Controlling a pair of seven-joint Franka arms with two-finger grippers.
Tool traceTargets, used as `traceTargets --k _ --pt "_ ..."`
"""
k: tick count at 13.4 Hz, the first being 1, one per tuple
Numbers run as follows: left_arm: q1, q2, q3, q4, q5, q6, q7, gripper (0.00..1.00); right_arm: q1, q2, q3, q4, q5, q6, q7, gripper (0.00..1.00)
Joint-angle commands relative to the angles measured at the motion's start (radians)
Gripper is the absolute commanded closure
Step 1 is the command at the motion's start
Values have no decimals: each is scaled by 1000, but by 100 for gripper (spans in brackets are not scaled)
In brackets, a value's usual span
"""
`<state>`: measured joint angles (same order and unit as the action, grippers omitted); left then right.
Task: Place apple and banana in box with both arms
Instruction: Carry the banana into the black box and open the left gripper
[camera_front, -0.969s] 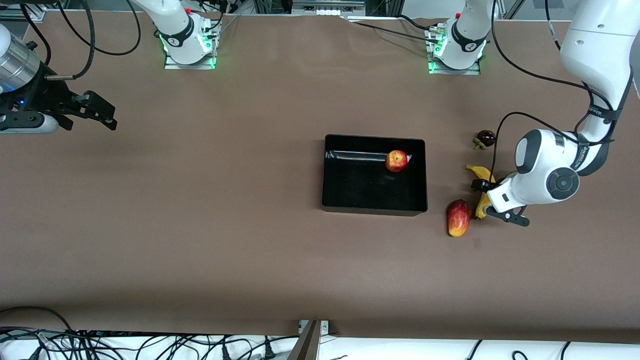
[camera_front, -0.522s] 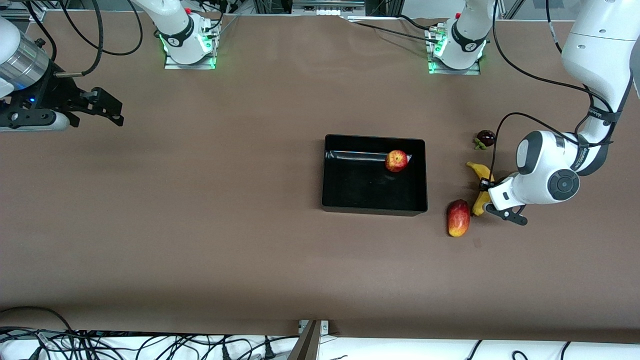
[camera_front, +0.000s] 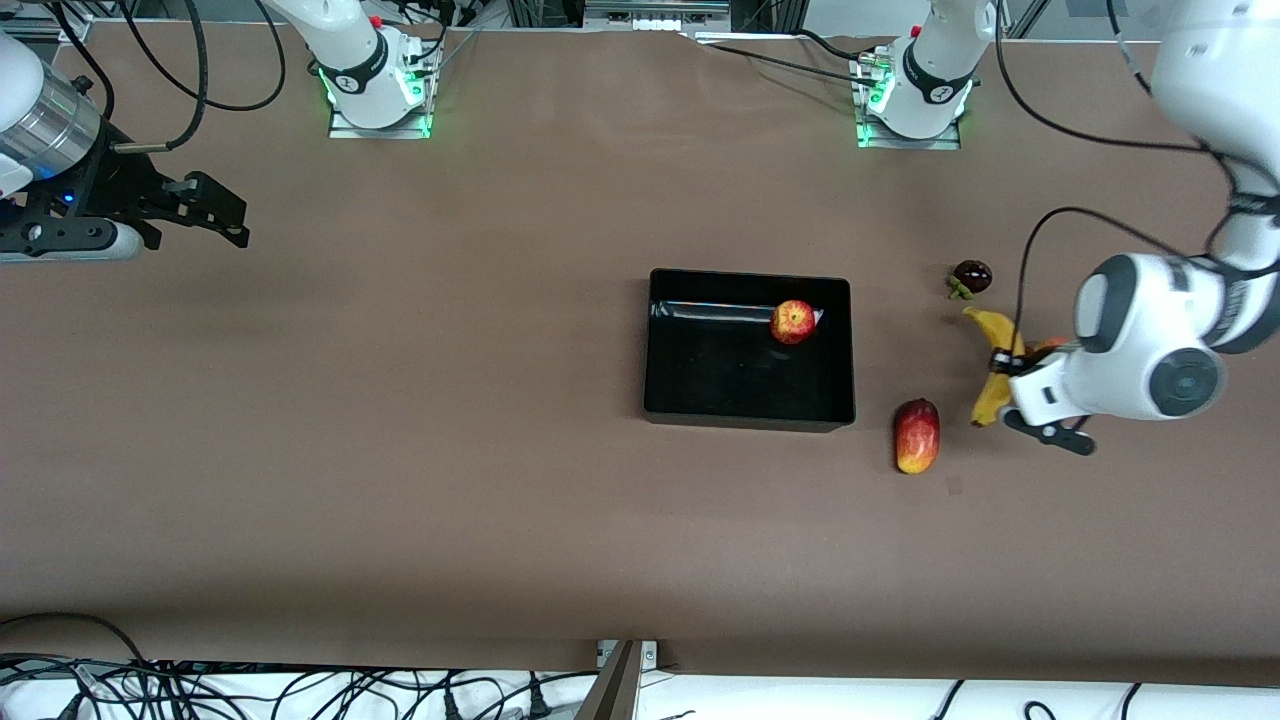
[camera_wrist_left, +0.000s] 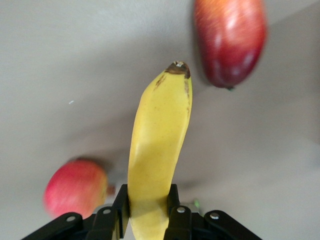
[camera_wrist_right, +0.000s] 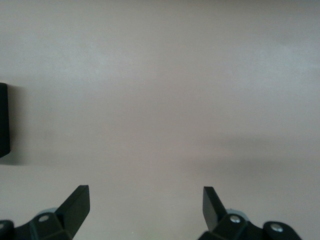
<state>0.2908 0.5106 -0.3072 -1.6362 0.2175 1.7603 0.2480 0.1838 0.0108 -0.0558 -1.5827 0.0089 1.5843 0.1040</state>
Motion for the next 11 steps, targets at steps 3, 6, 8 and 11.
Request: traceTargets --k 3,6,8,11 --pt "-191 -1 -27 147 -28 -145 -341 100 -1 3 -2 18 2 -21 0 0" --pt "-324 37 -39 166 -124 -108 -579 100 -1 3 -2 18 2 -21 0 0" --pt "-410 65 -39 174 -133 -50 -694 100 -1 3 -2 18 2 -21 0 0" --pt "-511 114 -38 173 -130 46 -763 100 -1 3 -2 18 2 -21 0 0"
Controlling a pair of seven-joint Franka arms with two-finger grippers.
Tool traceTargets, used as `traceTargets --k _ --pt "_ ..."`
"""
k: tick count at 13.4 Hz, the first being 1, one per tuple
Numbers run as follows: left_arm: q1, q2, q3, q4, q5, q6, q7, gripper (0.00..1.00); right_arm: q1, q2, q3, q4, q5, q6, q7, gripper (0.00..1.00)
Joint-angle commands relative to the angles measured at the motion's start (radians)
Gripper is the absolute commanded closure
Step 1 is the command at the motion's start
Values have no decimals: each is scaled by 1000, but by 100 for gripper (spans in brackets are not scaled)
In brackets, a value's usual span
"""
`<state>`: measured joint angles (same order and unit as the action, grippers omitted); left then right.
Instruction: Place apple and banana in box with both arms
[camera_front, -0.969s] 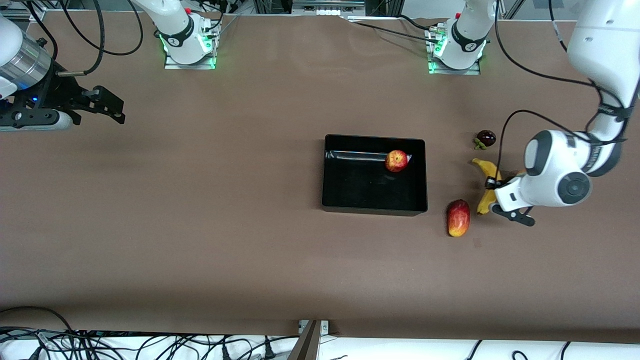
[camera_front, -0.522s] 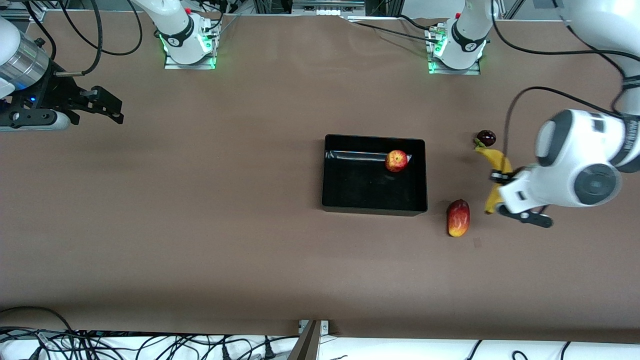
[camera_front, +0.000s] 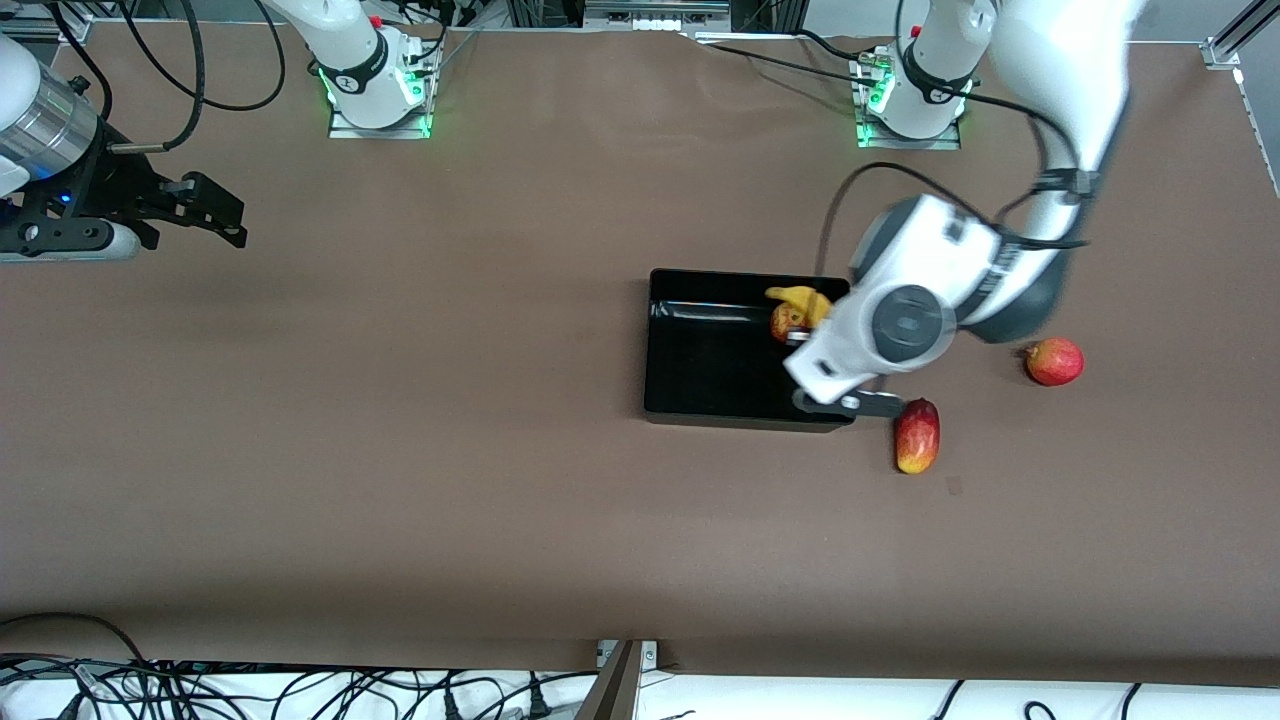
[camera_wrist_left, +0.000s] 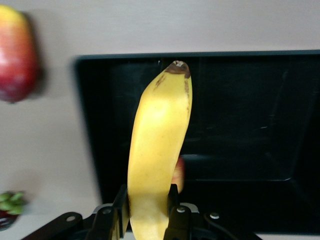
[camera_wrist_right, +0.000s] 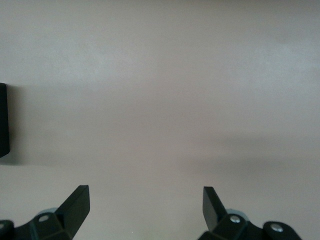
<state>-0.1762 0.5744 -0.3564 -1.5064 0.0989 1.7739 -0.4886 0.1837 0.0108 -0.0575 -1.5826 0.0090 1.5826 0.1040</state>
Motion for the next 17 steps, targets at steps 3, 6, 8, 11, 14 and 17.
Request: traceTargets --k 3,6,8,11,14,17 --pt "-130 106 11 29 -10 130 -31 100 -3 5 -2 18 2 -19 2 0" --pt "-192 159 14 -17 5 226 -48 100 -4 5 -2 18 2 -19 3 0" --pt "-190 171 14 -55 4 309 -70 84 -4 5 -2 18 2 -19 3 0" --pt "-180 139 13 -52 4 292 -77 0 -6 5 -4 18 3 -19 3 0" --pt "-122 44 39 -11 4 127 -74 0 -6 6 -4 18 5 -18 3 0" --pt "-5 -52 46 35 5 7 -62 0 -6 5 -4 18 5 -18 3 0"
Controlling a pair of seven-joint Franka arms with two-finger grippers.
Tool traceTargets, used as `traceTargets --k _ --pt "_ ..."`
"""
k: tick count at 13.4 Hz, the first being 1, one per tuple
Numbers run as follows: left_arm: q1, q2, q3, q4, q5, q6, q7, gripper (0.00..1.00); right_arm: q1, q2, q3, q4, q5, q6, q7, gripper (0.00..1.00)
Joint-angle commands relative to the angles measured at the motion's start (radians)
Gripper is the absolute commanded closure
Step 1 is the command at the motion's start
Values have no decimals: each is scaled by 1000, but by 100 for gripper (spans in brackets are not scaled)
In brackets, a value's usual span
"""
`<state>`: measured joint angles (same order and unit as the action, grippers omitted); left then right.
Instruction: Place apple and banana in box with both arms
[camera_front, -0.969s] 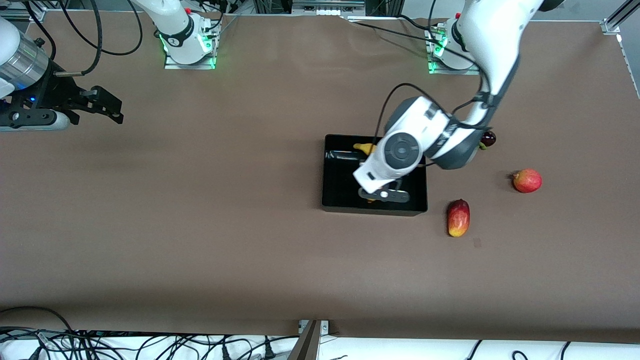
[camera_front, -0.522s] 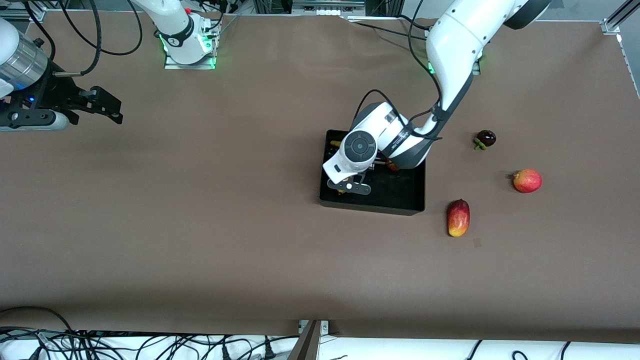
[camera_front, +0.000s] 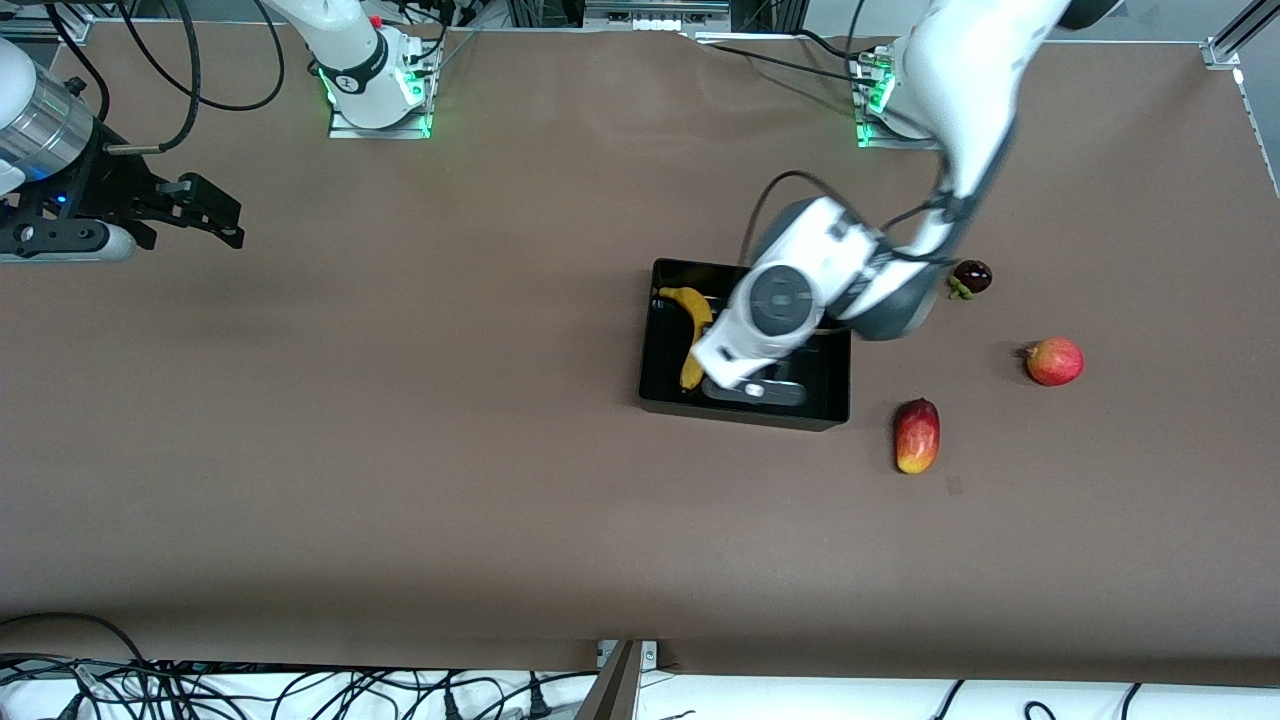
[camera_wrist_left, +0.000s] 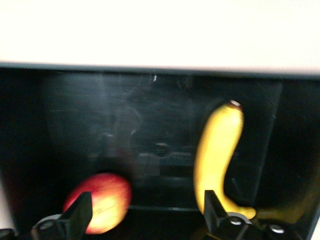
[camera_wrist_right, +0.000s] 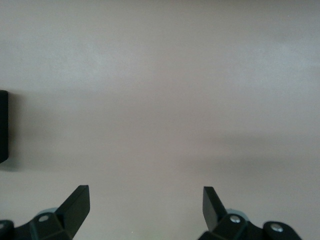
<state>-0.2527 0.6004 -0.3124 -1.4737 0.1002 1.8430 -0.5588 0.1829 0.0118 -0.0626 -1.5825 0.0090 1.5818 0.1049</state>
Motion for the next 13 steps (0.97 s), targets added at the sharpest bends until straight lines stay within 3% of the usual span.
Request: traceTargets --k 1,6,8,11,13 --pt "105 -112 30 0 4 -67 16 0 -5 5 1 18 5 -17 3 0" --pt "139 -258 194 -16 -8 -142 230 0 -5 5 1 18 5 -17 3 0" --pt "148 -411 246 -116 -14 -145 376 0 -5 5 1 18 5 -16 3 0" --pt "205 -568 249 -226 -65 -175 390 0 -7 5 1 18 5 -16 3 0" --pt "234 -608 249 -238 -80 -183 392 0 -7 5 1 18 6 -14 3 0"
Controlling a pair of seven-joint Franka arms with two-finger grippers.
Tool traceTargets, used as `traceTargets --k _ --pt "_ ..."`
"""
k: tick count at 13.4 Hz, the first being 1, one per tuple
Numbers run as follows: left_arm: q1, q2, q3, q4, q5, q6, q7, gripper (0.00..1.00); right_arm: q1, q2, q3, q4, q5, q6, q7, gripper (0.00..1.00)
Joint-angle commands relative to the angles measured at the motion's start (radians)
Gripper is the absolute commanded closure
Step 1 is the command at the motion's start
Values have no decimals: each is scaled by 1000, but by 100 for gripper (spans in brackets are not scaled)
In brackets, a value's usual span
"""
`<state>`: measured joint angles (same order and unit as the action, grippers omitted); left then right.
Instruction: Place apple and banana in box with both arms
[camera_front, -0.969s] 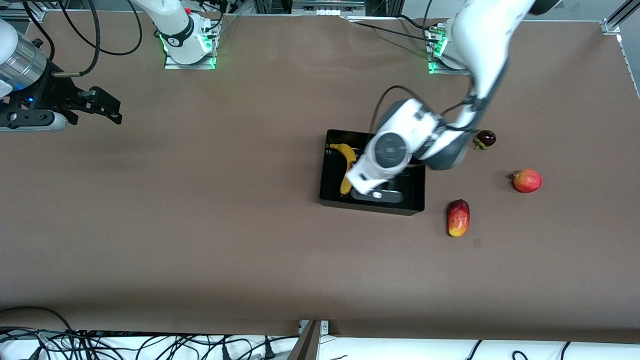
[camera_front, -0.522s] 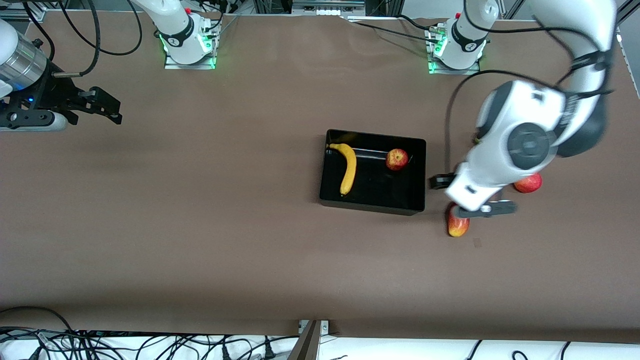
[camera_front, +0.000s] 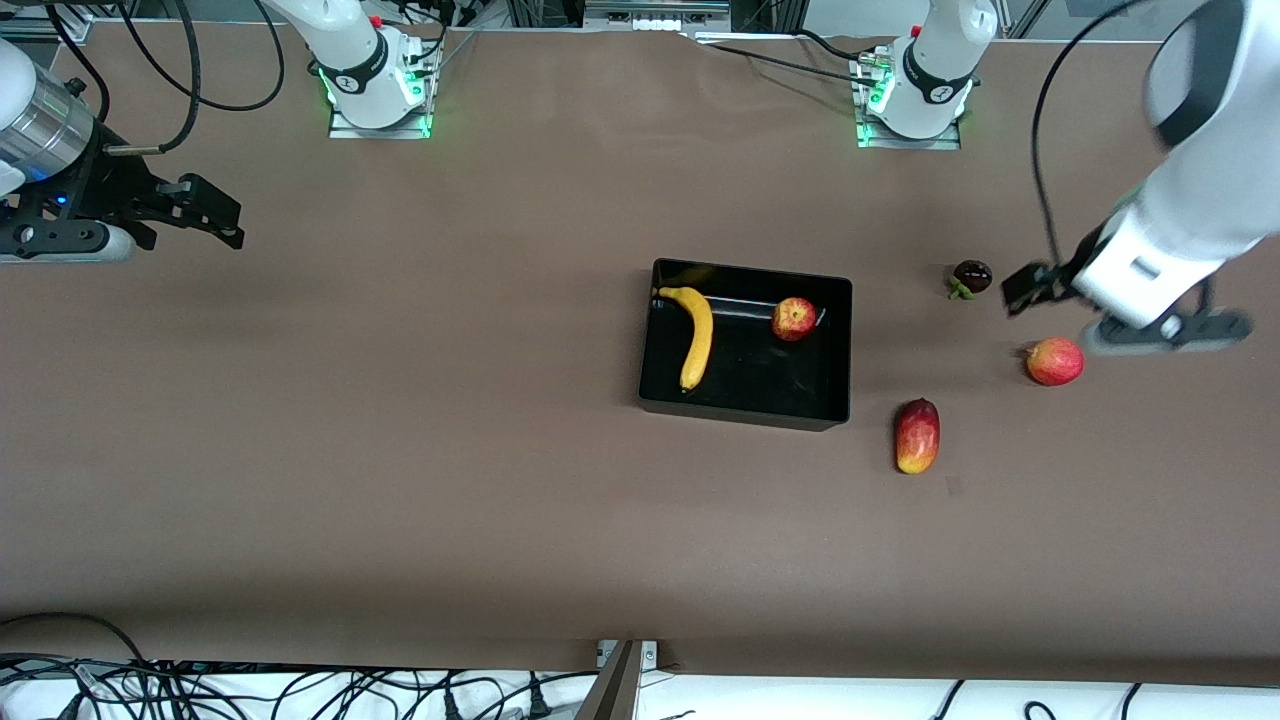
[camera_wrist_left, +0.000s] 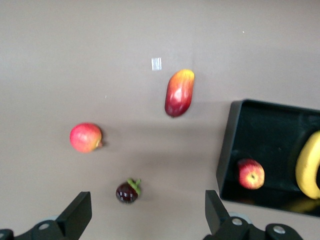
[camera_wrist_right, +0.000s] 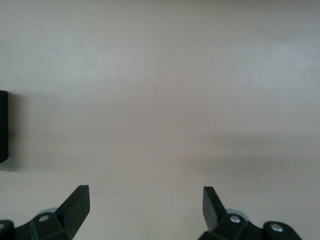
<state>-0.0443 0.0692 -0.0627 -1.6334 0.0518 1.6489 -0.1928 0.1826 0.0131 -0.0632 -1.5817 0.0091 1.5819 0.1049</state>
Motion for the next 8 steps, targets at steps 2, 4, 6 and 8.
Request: traceTargets --k 2,4,6,8 --pt "55 -88 1 -76 -29 11 71 0 -6 4 2 17 6 -14 2 0" --pt "54 -89 49 -74 -29 14 154 0 -6 4 2 17 5 -11 2 0" --pt "54 -89 52 -69 -29 15 153 0 -6 4 2 17 6 -11 2 0" --pt "54 -89 52 -68 -27 11 153 0 -6 5 2 17 5 -10 2 0"
